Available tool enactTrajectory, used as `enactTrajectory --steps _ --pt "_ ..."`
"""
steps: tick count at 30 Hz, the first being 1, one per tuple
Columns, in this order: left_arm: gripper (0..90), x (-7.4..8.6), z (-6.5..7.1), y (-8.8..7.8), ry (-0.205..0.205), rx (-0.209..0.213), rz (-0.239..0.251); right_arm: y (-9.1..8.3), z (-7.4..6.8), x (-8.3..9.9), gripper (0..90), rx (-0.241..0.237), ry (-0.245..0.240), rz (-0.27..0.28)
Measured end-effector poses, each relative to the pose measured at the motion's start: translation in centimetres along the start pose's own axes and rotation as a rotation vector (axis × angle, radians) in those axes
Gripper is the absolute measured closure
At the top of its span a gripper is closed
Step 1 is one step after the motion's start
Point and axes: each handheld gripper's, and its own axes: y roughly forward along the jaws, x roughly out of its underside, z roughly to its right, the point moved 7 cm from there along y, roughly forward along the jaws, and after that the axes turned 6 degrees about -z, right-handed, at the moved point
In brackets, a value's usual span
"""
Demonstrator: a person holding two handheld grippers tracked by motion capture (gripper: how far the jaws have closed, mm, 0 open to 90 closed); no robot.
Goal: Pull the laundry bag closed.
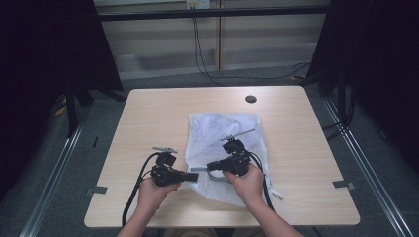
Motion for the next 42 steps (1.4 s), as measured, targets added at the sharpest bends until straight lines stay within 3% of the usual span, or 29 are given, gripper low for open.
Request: enactTrajectory --steps 9,10,22,34,37,42 --pt "88.5 -0.1 0.0 -0.2 -0.019 0.011 0.019 -0.3 0.3 0.2 86.9 0.015 -0.001 0.0" --pt "88.5 -0.1 0.0 -0.2 -0.021 0.009 0.022 -0.4 0.4 0.2 86.9 -0.003 0.005 0.009" --pt "88.5 -0.1 0.1 -0.1 -0.001 0.004 0.011 -0.5 0.6 0.3 86.9 0.006 0.008 0.003" --pt "88.5 -0.1 0.1 -0.2 -0.005 0.009 0.017 -0.6 0.5 0.2 86.9 0.013 -0.006 0.015" --pt "88.5 -0.1 0.0 -0.4 -0.016 0.008 0.023 -0.6 0.8 0.3 86.9 0.045 -0.01 0.003" --pt "88.5 -0.1 0.0 -0.4 -0.015 0.022 0.022 -1.0 1.1 0.5 86.9 0.036 -0.003 0.011"
